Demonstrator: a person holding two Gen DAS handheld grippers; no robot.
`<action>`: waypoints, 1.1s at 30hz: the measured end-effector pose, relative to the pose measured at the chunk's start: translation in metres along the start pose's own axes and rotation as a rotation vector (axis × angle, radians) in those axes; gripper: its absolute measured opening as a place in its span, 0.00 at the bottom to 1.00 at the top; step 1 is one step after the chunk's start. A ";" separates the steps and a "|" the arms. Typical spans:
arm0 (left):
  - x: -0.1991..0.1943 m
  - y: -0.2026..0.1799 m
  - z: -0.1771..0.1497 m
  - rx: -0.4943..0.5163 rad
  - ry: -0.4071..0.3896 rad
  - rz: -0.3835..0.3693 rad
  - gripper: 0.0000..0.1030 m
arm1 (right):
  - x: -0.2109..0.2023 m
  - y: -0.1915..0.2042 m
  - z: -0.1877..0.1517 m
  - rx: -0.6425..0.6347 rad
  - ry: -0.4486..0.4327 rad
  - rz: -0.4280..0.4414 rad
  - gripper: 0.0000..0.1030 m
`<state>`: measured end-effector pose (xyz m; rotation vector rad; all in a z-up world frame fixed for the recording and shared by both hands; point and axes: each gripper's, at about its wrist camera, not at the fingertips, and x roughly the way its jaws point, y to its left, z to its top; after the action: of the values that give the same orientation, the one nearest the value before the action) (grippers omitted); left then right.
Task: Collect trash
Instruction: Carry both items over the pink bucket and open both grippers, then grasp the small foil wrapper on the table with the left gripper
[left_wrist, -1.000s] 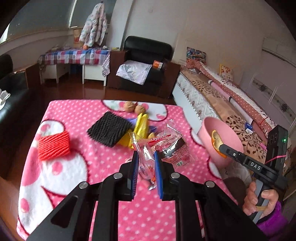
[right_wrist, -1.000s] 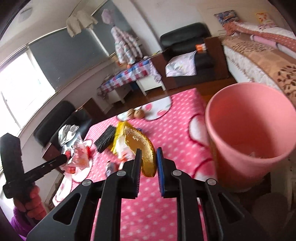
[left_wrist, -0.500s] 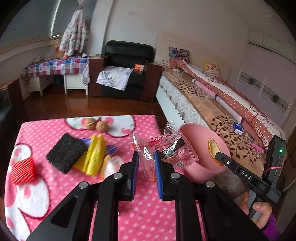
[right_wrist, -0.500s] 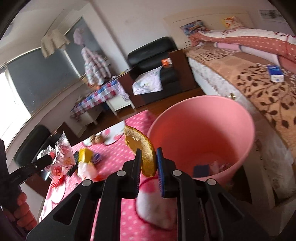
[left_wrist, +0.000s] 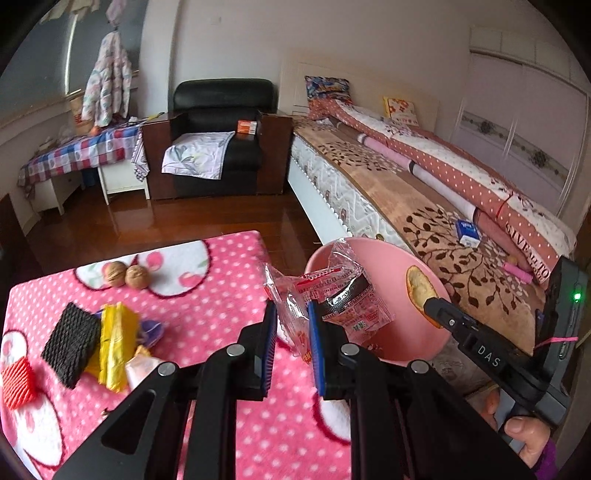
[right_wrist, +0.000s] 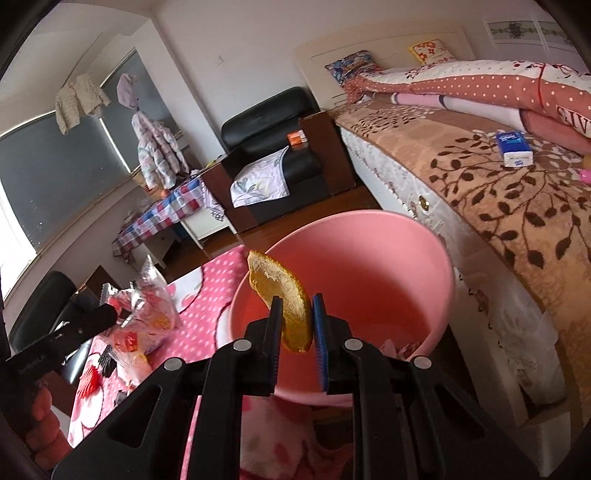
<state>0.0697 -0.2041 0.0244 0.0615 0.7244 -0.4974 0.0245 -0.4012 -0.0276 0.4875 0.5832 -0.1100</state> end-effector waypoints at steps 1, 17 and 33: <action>0.005 -0.005 0.001 0.012 0.002 0.003 0.15 | 0.000 -0.004 0.000 0.003 -0.001 -0.004 0.16; 0.069 -0.039 0.002 0.077 0.094 -0.005 0.16 | 0.021 -0.028 0.008 0.040 0.023 -0.074 0.16; 0.062 -0.035 0.003 0.055 0.060 -0.052 0.45 | 0.030 -0.035 0.004 0.064 0.051 -0.102 0.19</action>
<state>0.0949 -0.2610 -0.0096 0.1093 0.7730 -0.5674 0.0430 -0.4332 -0.0554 0.5242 0.6564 -0.2148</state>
